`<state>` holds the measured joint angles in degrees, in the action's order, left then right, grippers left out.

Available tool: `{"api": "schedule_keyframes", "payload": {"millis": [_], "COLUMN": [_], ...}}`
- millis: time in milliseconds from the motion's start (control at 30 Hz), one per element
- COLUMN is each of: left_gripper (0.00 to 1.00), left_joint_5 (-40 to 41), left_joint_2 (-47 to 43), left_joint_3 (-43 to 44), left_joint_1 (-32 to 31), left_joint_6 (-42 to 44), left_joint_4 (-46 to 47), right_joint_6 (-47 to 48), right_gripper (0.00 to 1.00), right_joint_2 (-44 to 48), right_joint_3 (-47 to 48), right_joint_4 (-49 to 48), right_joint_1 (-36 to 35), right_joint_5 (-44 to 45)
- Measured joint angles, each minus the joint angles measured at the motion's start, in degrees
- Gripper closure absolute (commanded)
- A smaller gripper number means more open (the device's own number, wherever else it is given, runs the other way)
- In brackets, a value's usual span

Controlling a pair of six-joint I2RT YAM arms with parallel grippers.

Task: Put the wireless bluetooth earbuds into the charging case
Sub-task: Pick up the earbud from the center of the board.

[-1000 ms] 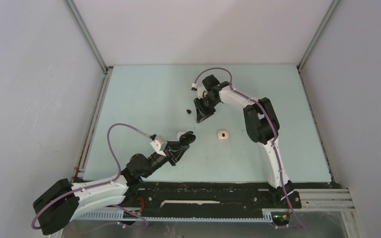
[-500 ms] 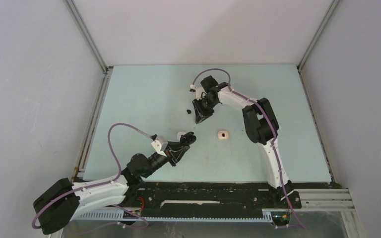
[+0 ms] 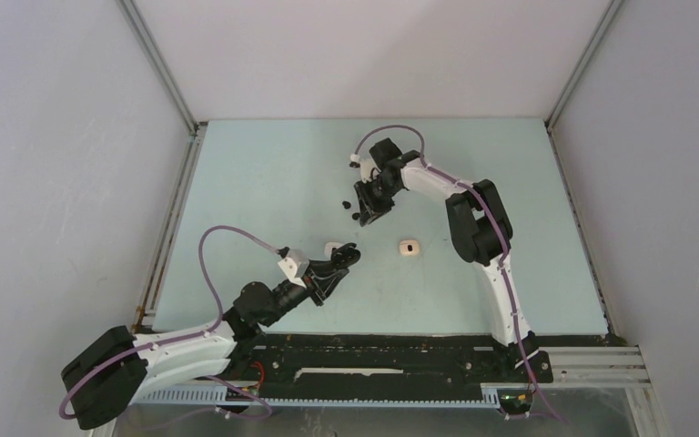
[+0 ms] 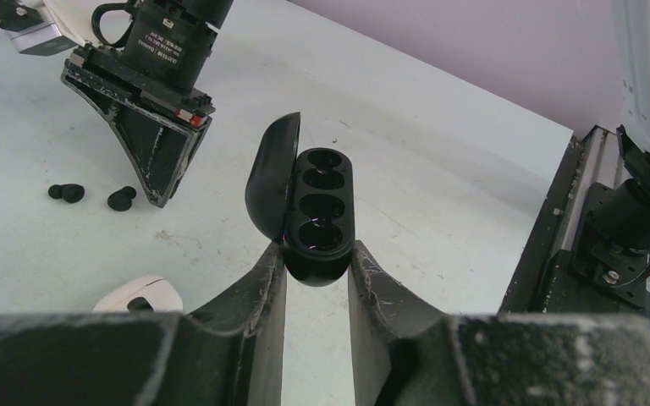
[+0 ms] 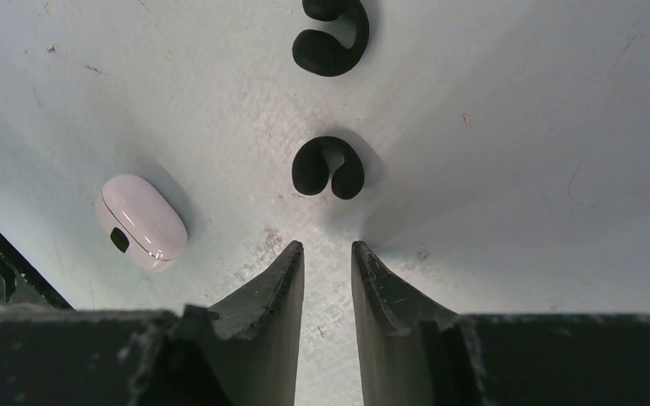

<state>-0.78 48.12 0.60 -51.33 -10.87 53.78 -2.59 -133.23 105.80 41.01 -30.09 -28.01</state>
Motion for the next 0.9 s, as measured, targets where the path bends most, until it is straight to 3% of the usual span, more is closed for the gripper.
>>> {"api": "schedule_keyframes", "payload": {"millis": [200, 533, 900], "left_gripper": [1.0, 1.0, 1.0], "left_joint_5": [-0.07, -0.04, 4.81], "left_joint_2": [0.76, 1.11, -5.66], "left_joint_3": [0.0, 0.0, 0.0], "left_joint_1": [0.0, 0.0, 0.0], "left_joint_6": [0.0, 0.0, 0.11], "left_joint_4": [0.02, 0.04, -0.02], "right_joint_6": [1.2, 8.09, 8.39], "right_gripper": [0.73, 0.72, 0.73], "right_joint_2": [0.0, -3.69, -9.22], "right_joint_3": [2.89, 18.91, 20.15], "right_joint_4": [0.87, 1.73, 2.54], "right_joint_1": [0.26, 1.73, 0.66], "right_joint_5": [-0.04, -3.52, -2.97]}}
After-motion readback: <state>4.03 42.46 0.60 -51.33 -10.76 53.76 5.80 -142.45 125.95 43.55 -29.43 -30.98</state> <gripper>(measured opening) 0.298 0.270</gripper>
